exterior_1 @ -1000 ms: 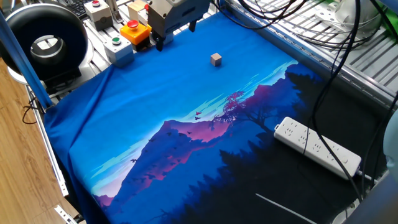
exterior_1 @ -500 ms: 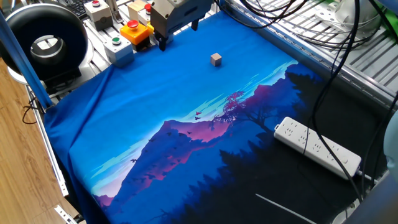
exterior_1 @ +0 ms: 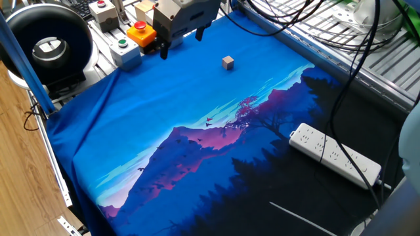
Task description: Pick up the small block on the left and move it to the right
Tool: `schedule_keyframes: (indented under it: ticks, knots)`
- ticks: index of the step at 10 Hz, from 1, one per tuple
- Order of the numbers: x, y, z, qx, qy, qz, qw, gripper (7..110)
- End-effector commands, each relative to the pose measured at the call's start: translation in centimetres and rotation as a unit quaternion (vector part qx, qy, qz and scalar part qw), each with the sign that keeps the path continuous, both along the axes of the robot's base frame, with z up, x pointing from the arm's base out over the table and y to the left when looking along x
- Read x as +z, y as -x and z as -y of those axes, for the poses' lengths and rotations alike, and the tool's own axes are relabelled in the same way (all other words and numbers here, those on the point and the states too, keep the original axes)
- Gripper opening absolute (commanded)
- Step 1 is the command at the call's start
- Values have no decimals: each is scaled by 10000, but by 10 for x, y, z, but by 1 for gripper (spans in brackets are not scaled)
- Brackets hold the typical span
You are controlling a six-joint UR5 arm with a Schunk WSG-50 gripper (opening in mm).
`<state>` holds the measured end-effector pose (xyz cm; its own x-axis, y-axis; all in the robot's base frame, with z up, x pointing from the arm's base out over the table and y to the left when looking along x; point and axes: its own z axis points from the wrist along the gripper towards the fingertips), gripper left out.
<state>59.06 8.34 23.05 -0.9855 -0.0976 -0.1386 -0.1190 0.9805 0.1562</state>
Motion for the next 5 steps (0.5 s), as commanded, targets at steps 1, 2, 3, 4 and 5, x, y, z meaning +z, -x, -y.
schedule_keyframes:
  ticks: [1, 2, 3, 4, 5]
  knots:
    - [5, 2, -9, 4, -201, -29, 9998, 107]
    - [5, 2, -10, 26, -221, -25, 9997, 107]
    - [3, -2, 1, 141, 18, 72, 9999, 88]
    - [1, -5, 13, 188, 295, 128, 9993, 88]
    - [1, -5, 19, 40, 428, 99, 9990, 88]
